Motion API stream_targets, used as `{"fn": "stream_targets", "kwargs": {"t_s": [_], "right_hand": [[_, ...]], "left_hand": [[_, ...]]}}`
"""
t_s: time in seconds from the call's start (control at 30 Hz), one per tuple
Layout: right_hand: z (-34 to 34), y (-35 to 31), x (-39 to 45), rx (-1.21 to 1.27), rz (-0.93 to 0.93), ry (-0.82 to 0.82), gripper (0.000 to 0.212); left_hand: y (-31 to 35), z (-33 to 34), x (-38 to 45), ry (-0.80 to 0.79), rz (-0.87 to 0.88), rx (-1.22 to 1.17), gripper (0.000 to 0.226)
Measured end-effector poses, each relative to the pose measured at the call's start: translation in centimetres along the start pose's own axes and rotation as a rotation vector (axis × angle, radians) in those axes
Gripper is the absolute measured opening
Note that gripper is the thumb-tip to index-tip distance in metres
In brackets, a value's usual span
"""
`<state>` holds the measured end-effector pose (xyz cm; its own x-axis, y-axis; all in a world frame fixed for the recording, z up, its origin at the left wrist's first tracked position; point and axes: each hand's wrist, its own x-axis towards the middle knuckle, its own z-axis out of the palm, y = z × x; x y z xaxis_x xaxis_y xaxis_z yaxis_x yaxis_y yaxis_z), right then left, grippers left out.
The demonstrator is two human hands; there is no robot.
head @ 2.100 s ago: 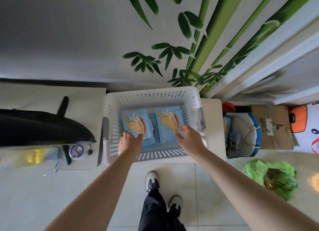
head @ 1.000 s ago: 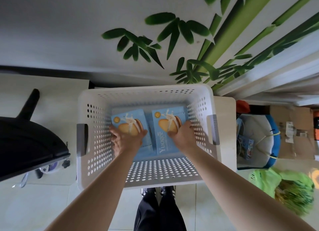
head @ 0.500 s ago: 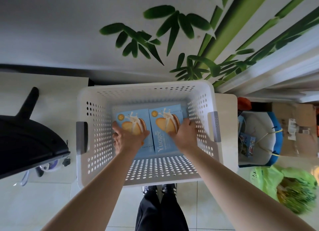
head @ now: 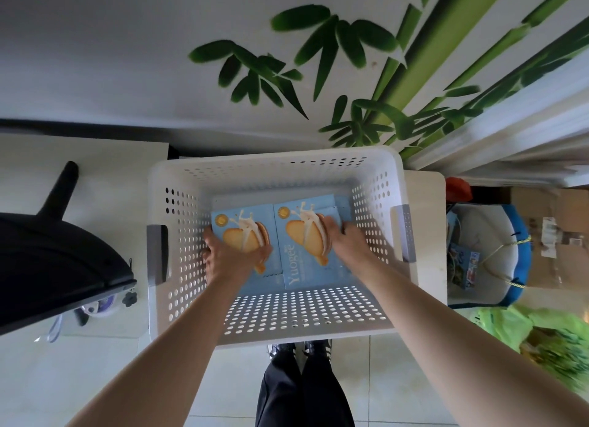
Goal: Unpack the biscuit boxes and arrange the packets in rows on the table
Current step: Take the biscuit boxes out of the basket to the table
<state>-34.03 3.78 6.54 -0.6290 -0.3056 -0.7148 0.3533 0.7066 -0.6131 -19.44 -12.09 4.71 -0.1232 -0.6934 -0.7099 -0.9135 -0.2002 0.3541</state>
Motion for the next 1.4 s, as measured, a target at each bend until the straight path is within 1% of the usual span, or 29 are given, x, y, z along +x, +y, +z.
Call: {"fn": "stream_targets", "kwargs": {"t_s": [0.07,0.17,0.23,0.3,0.37,0.43,0.53,0.67,0.77,0.87,1.03,1.13,1.2,1.27,1.33,1.4], "right_hand": [[0.1,-0.1,-0.2,0.04,-0.067,0.015,0.04],[-0.2,-0.3,-0.9,0.084,-0.115,0.066,0.041],[-0.7,-0.8,-1.6,0.056,-0.113,0.094,0.037],[-1.5,-1.6,-2.5,0.013,-0.102,0.122,0.039],[-2.4,-2.9,-3.6,-0.006,-0.088,0.138,0.043],[-3.4,-4.4,-5.2,-0.021,-0.086,0.143,0.043],[-5.3,-7.1,-7.9,-0.093,-0.089,0.166,0.047],[-8.1,-10.2,-11.8,-0.037,-0.077,0.173,0.05],[-9.6,-11.8,-15.1,0.001,-0.063,0.171,0.052],[-10.3,-13.5,-18.7,0.004,-0.052,0.131,0.054],[-11.1,-15.8,-24.7,0.016,-0.077,0.023,0.061],[-11.2,-17.1,-28.6,0.061,-0.094,-0.085,0.047],[-11.0,-18.0,-31.2,0.131,-0.119,-0.193,0.04],[-10.7,-18.8,-33.7,0.123,-0.156,-0.302,0.036],[-9.9,-19.7,-36.1,0.08,-0.181,-0.383,0.037],[-8.9,-20.2,-38.4,0.022,-0.224,-0.429,0.043]], "left_hand": [[-0.2,-0.2,0.0,-0.006,0.007,-0.06,0.141],[-0.2,-0.4,-0.4,-0.009,0.044,-0.145,0.132],[0.0,-0.8,-0.8,-0.022,0.052,-0.161,0.13],[0.5,-1.5,-1.4,-0.044,0.058,-0.164,0.127],[0.9,-2.5,-2.2,-0.079,0.06,-0.196,0.118],[1.5,-3.9,-3.4,-0.124,0.077,-0.247,0.109],[2.4,-6.4,-6.1,-0.176,0.107,-0.314,0.097],[3.1,-10.4,-11.5,-0.242,0.163,-0.483,0.096],[3.0,-13.1,-15.5,-0.347,0.151,-0.69,0.085],[2.7,-15.8,-19.7,-0.364,0.165,-0.797,0.081],[0.6,-19.5,-26.8,-0.273,0.231,-0.901,0.072],[-1.2,-21.7,-31.0,-0.195,0.256,-0.969,0.069],[-2.8,-23.0,-33.9,-0.119,0.272,-1.012,0.067],[-4.7,-24.0,-36.7,-0.029,0.275,-1.065,0.068],[-6.8,-24.8,-39.6,0.047,0.266,-1.127,0.071],[-8.8,-25.3,-42.5,0.144,0.23,-1.19,0.072]]}}
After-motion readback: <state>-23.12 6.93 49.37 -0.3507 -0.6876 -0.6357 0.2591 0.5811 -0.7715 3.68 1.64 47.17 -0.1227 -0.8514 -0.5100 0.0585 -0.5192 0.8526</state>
